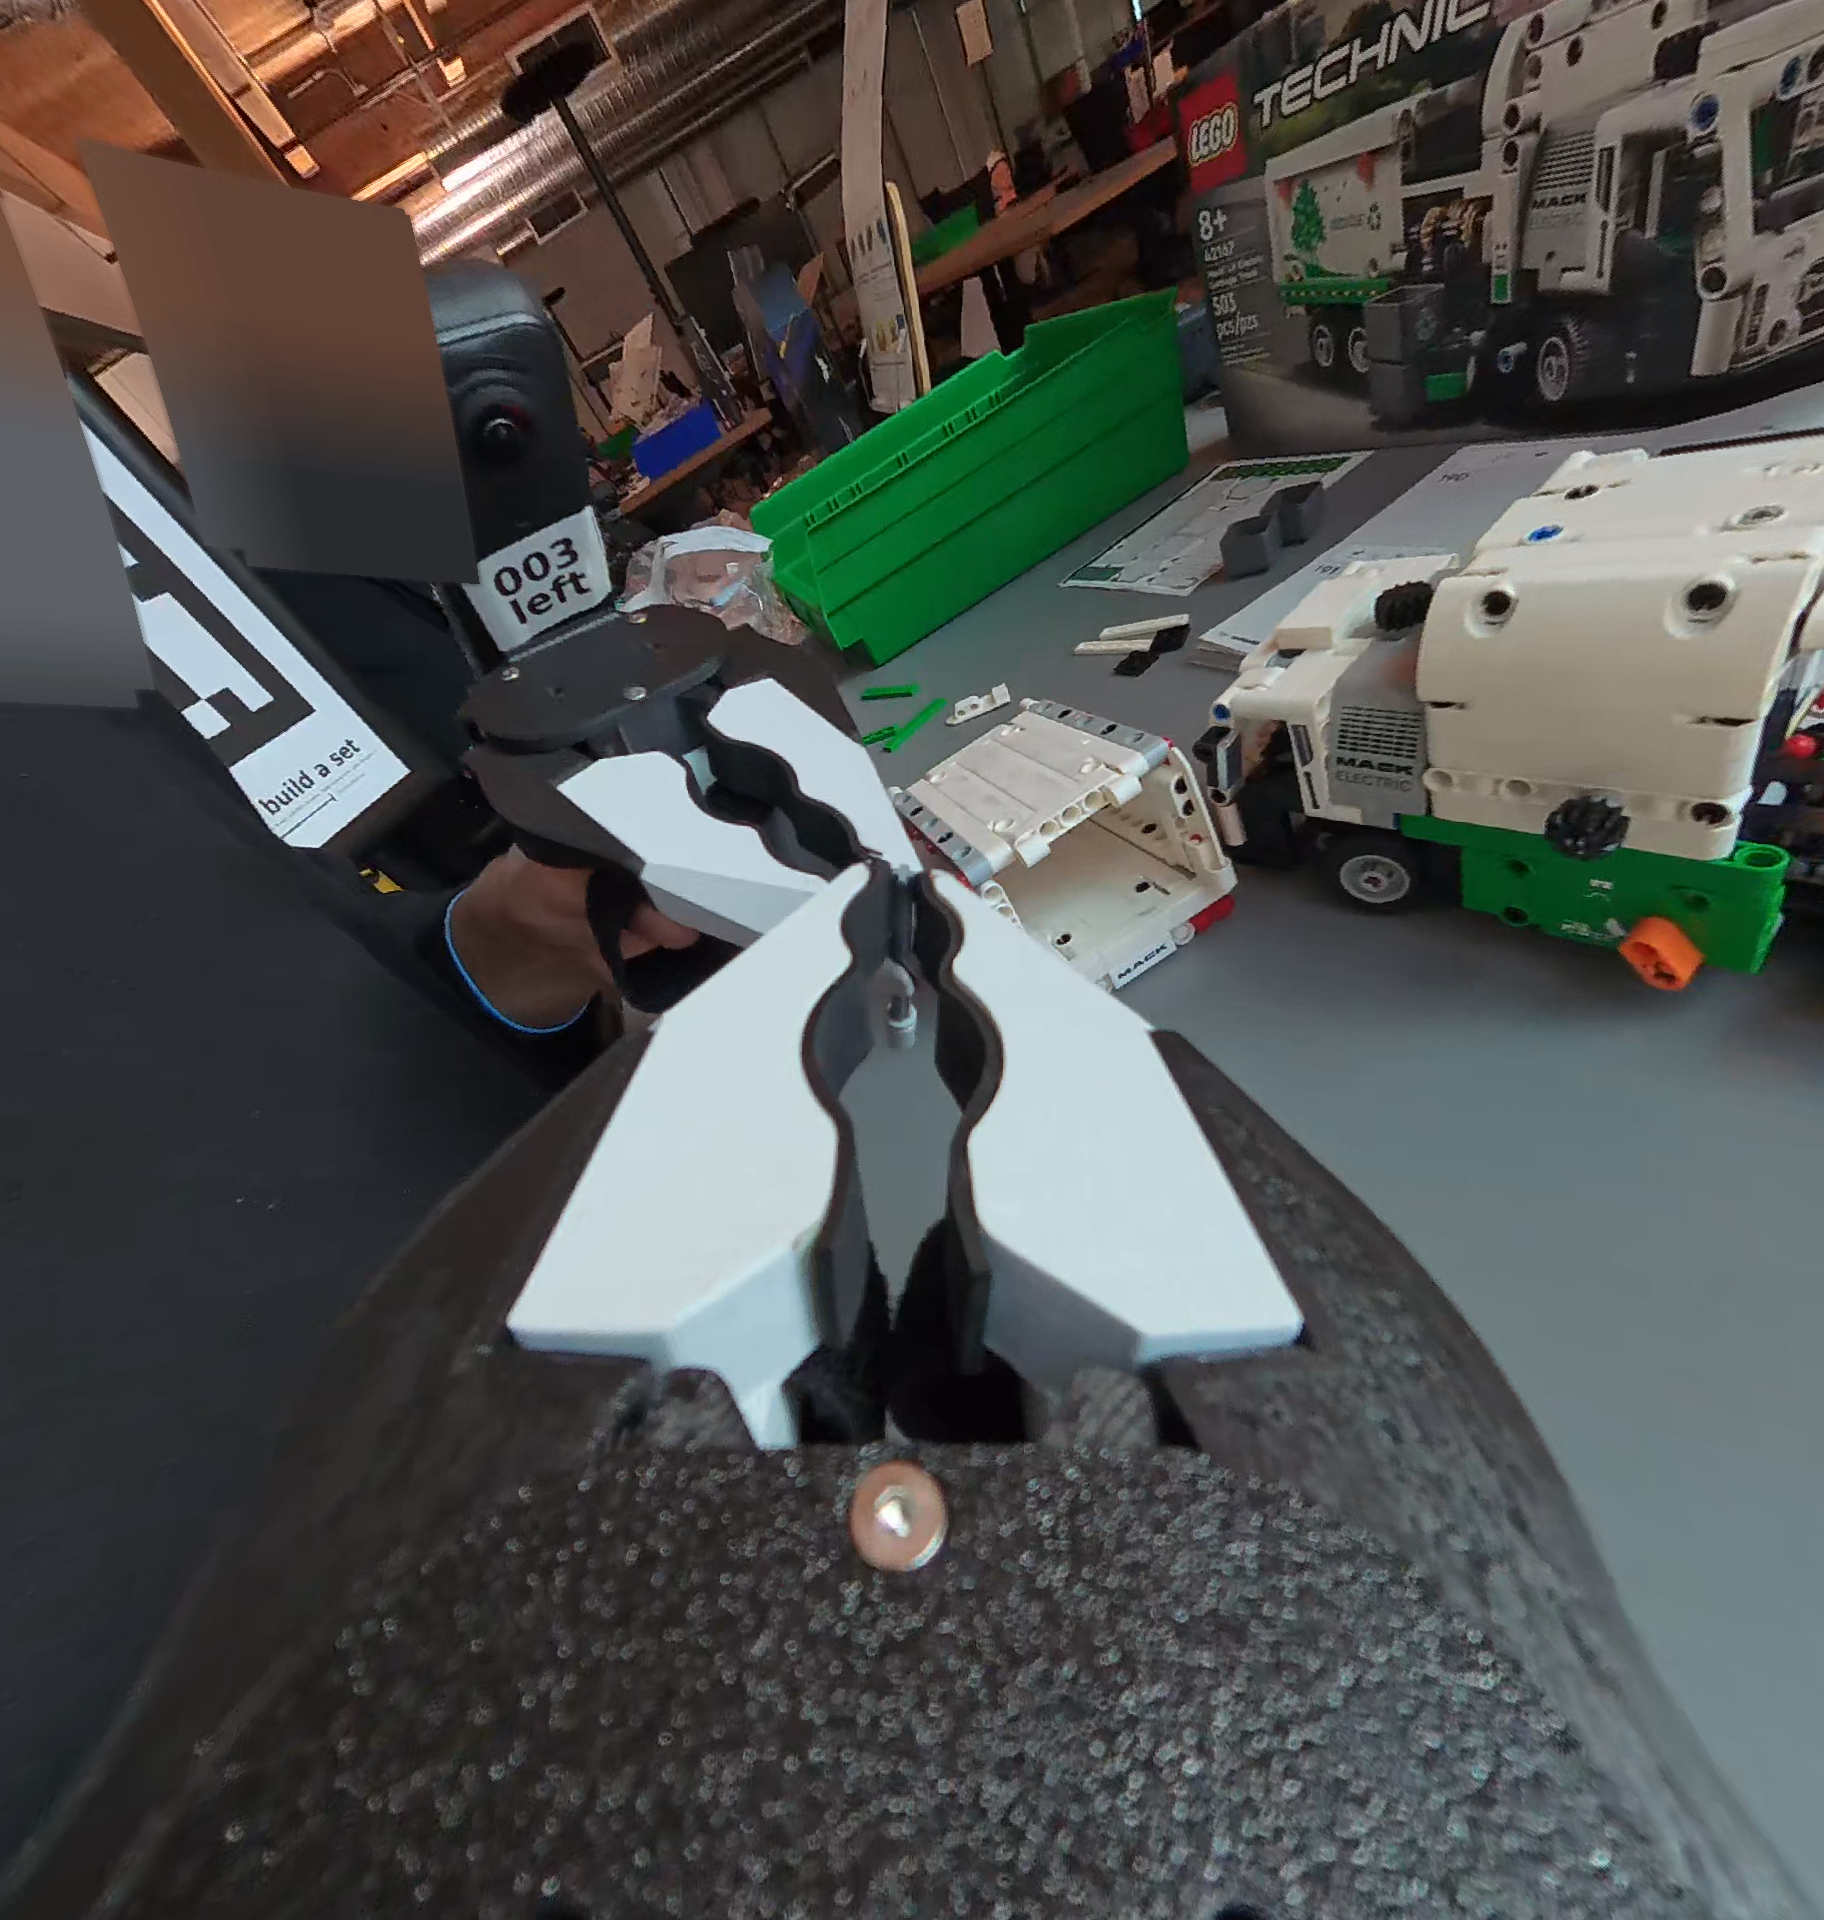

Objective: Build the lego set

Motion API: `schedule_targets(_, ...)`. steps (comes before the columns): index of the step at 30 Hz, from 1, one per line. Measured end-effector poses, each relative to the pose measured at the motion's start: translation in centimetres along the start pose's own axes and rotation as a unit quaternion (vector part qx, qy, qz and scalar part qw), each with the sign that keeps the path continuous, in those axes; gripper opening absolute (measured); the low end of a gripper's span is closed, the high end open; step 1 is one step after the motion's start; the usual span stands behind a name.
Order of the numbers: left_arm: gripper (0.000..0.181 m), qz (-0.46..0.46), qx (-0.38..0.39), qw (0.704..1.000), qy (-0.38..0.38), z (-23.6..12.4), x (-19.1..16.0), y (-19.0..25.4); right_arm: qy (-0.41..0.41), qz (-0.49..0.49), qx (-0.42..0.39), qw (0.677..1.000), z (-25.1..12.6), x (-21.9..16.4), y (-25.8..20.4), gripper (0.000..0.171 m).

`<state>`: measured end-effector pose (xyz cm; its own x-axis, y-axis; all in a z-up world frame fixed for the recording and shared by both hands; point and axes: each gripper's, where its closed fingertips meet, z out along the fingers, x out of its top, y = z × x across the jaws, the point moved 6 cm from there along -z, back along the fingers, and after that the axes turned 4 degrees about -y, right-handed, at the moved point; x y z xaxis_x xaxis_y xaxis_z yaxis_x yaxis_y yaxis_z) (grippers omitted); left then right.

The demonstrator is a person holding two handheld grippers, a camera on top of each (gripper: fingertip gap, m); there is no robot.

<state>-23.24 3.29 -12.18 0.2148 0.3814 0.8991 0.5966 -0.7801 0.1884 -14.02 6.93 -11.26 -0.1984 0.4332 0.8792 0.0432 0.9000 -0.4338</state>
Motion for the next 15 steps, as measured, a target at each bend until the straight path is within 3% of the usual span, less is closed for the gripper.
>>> schedule_targets(11,0.002,0.063,0.025,0.998,0.013,-1.0,0.1,-0.1,0.096,0.094,0.078,0.988,-1.0,0.6,1.0,0.002)
schedule_targets(15,0.002,0.071,0.03,0.997,0.021,-1.2,-0.1,-0.3,0.093,0.1,0.086,0.987,-0.7,0.4,1.3,0.002)
